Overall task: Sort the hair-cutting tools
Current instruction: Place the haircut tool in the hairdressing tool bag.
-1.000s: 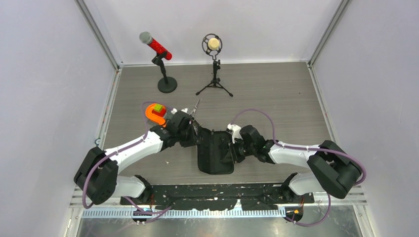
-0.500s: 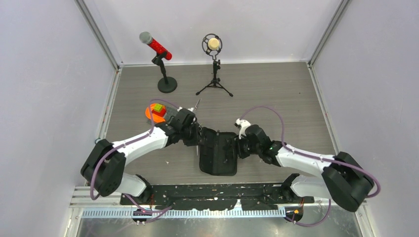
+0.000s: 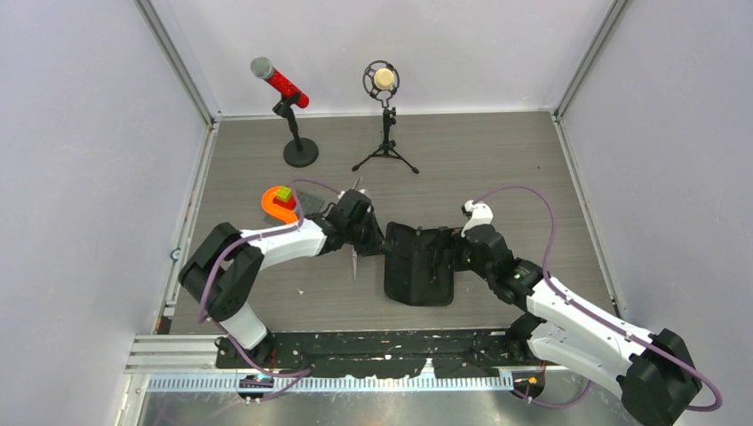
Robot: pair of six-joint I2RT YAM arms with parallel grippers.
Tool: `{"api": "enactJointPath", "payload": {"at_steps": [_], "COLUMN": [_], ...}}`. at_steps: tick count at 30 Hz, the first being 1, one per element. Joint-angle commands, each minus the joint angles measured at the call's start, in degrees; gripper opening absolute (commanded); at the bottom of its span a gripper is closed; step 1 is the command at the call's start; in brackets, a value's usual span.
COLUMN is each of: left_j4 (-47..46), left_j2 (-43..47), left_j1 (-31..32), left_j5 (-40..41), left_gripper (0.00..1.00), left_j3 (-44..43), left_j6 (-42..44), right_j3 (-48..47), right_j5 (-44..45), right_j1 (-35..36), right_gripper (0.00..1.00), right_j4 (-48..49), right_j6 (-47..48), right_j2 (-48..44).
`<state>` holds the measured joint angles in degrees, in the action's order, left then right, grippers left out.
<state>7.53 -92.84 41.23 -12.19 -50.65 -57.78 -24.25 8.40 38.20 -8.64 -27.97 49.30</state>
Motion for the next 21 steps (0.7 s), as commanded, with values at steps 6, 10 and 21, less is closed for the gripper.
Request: {"api": "enactJointPath", "payload": {"at_steps": [6,10,21], "left_j4": [-7.81,0.74,20.78], "left_j2": [0.24,6.22,5.97], "left_j1": [1.04,0.95,0.95], "left_j5": [6.24,15.01,24.82], "left_gripper": [0.37,0.59,0.69], "left_j3": [-0.47,-0.31,-4.51], "left_j6": [-3.12,3.77,17.43], "right_j3": [-2.97,-3.23,-3.60], "right_j5": [5.13,5.64,7.80], "right_j1": [-0.93,-0.97,-1.12], "right_gripper": [0.91,0.91,0.91], "right_j4": [-4.65,-5.51,-7.70], "right_j6": [0.21,1.35,2.92], "right_j2": [-3.19,-5.03,-6.68]}}
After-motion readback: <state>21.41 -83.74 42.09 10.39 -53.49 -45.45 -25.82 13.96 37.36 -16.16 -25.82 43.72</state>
